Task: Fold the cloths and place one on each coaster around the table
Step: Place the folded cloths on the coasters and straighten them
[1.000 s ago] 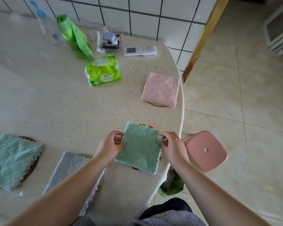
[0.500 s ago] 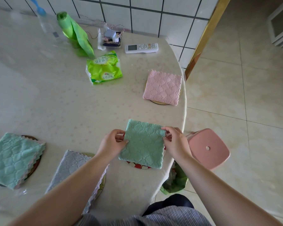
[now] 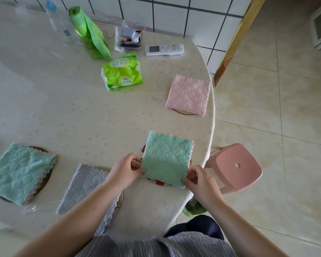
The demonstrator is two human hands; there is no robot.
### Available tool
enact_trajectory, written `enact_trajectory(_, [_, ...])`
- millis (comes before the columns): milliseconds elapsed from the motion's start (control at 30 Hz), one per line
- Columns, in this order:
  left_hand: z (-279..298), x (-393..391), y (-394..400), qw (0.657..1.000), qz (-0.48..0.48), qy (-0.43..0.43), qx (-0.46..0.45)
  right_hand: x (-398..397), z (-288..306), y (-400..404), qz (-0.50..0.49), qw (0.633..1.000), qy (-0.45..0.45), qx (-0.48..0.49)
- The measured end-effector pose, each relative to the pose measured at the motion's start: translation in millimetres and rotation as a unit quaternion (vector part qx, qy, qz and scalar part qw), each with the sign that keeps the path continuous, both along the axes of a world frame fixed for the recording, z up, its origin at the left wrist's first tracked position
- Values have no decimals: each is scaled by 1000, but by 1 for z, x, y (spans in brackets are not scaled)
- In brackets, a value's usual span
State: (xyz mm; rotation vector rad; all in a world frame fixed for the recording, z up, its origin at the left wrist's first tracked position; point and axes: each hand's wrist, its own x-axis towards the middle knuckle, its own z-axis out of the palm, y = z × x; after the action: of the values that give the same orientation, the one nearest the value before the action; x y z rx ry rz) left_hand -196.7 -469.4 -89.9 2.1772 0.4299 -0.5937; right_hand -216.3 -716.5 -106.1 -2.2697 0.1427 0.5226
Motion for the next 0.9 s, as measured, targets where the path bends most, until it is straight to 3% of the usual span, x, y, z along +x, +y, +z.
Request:
enact_trajectory(367, [-1,-2,2,1000,-27,-8,12,-1,-1,-2,13,1000,17,16])
enact_trajectory(567, [1,-7,0,999,-17,-41,10,-5,5,-3,-16,999,-17,33])
enact_trajectory(700, [13,-11,14,995,32,-91,-14,-7,15,3,-48,995,-58,63])
enact_trajectory(900, [25,-31,91,983,129,-130,-29,-11,38,51,-15,993,-50,102])
